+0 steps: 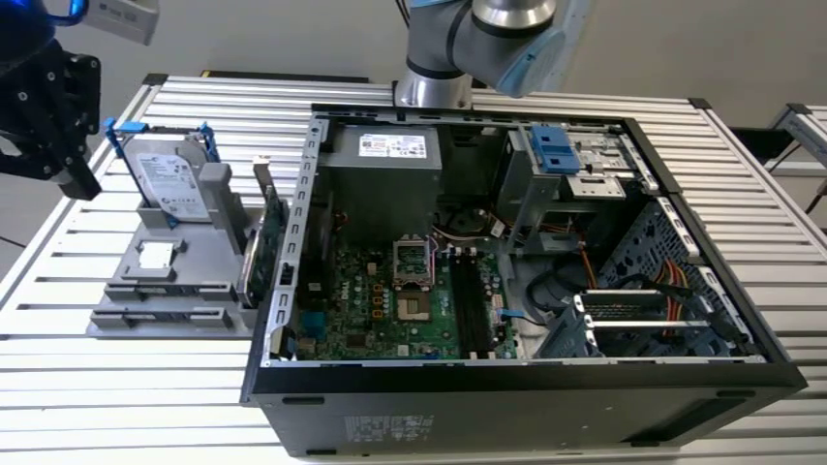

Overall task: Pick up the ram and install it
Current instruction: 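Reach for the ram, then pick up the ram and move it above insertion slot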

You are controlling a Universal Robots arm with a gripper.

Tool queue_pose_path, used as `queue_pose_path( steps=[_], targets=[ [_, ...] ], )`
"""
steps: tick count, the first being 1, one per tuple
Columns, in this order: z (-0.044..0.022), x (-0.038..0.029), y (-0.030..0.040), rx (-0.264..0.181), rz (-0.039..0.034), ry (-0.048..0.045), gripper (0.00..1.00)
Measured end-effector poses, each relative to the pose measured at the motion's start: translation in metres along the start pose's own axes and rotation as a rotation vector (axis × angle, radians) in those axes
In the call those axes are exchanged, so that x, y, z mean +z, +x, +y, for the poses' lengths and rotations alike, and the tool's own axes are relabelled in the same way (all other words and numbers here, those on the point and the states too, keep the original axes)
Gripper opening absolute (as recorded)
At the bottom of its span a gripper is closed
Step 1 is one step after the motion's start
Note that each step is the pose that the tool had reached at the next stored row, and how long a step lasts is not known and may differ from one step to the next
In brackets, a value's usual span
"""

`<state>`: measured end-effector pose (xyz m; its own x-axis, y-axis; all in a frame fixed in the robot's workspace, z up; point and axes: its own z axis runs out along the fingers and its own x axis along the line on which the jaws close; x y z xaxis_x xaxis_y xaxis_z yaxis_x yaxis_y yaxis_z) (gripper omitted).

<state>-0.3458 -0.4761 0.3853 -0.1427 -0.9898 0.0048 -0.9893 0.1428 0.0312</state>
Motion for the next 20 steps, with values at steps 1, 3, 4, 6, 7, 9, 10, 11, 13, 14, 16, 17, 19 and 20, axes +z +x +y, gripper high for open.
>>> queue_pose_path(
  steps=[1, 3, 4, 6, 7, 9, 10, 11, 13, 14, 16, 17, 19, 20],
  targets=[
    [0.0, 0.0001, 0.0, -0.017, 0.0001, 0.0021, 0.0],
    [0.0, 0.0001, 0.0, -0.054, 0.001, 0.0055, 0.0],
    [0.0, 0.0001, 0.0, -0.072, 0.0013, 0.0073, 0.0],
    [0.0, 0.0001, 0.0, -0.107, 0.0019, 0.0111, 0.0],
    [-0.0001, 0.0002, 0.0, -0.123, 0.0022, 0.0119, 0.0],
    [0.0, 0.0002, 0.0, -0.146, 0.0027, 0.0124, 0.0],
    [0.0, 0.0002, 0.0, -0.149, 0.0028, 0.0124, 0.0],
    [0.0, 0.0002, 0.0, -0.151, 0.003, 0.0124, 0.0],
    [0.0, 0.0001, 0.0, -0.151, 0.003, 0.0124, 0.0],
    [0.0, 0.0002, 0.0, -0.152, 0.0029, 0.0124, 0.0],
    [0.0, 0.0001, 0.0, -0.152, 0.003, 0.0123, 0.0],
    [0.0, 0.0001, 0.0, -0.152, 0.003, 0.0124, 0.0],
    [0.0, 0.0001, 0.0, -0.152, 0.003, 0.0124, 0.0],
    [0.0, 0.0001, 0.0, -0.152, 0.003, 0.0124, 0.0]
  ],
)
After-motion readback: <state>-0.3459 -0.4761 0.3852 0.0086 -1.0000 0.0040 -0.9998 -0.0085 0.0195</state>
